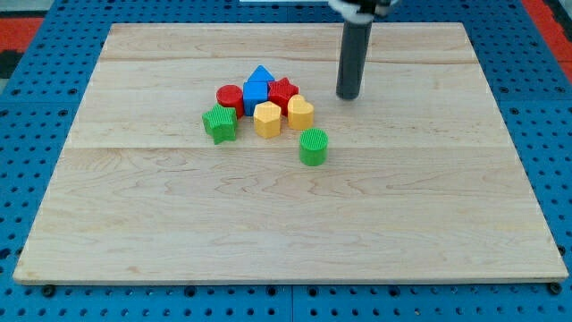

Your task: Push the blue triangle close top to the yellow hexagon

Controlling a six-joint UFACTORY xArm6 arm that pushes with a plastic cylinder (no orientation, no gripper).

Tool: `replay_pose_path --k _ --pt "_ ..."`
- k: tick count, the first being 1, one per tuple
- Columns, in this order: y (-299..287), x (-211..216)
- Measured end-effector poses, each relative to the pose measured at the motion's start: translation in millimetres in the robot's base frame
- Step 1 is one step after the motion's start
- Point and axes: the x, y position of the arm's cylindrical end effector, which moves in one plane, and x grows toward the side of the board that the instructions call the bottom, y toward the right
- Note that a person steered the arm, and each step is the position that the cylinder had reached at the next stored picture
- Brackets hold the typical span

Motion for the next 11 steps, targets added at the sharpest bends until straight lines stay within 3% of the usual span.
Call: replay_pose_path --k 1,3,4,5,7,11 --pt "-12 -61" --pt "-176 -71" --pt "-226 -69" --pt "-153 -64" --pt "-109 -13" --pt "-72 117"
